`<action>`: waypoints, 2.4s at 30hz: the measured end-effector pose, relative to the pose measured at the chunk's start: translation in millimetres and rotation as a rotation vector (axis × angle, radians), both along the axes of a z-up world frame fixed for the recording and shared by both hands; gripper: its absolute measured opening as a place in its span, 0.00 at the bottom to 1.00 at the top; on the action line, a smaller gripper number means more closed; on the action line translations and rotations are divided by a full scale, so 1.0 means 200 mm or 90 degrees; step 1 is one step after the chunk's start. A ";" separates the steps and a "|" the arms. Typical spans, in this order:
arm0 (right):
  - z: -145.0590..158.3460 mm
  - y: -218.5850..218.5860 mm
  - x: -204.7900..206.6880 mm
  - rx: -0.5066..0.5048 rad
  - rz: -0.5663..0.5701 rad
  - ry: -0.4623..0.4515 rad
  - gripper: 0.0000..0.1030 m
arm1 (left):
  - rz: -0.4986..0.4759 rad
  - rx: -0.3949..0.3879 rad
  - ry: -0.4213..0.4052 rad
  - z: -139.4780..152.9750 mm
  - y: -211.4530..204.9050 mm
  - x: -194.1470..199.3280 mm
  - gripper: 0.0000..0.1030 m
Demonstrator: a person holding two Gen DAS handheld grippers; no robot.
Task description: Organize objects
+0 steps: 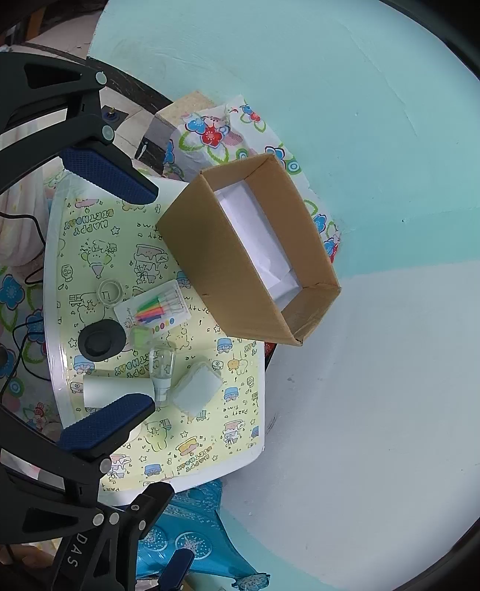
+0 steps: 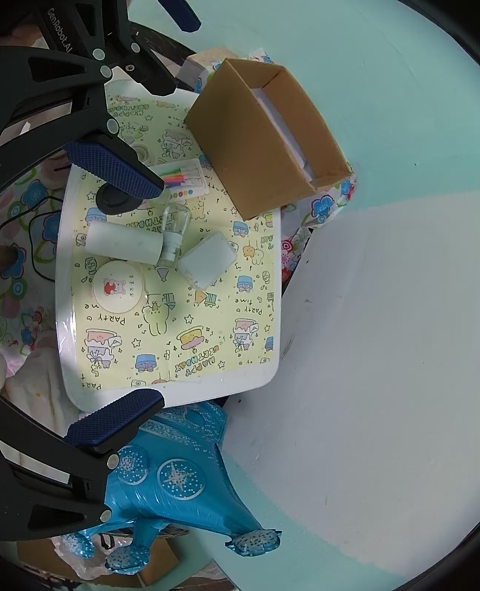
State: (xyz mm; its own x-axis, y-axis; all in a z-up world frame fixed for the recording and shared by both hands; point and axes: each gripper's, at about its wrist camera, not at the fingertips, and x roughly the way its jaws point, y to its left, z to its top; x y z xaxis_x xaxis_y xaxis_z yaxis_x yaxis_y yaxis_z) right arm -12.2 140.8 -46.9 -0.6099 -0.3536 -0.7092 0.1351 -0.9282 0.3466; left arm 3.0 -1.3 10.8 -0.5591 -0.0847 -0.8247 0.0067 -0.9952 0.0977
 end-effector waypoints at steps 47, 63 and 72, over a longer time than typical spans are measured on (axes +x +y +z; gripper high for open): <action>0.01 0.00 0.02 -0.021 0.021 -0.012 1.00 | 0.065 -0.101 0.031 0.01 0.00 0.04 1.00; -0.10 -0.11 -0.03 -0.021 0.061 -0.048 1.00 | 0.120 -0.092 -0.016 -0.18 -0.11 0.00 1.00; -0.27 -0.22 -0.09 -0.034 0.095 -0.092 1.00 | 0.142 -0.088 -0.031 -0.31 -0.19 -0.05 1.00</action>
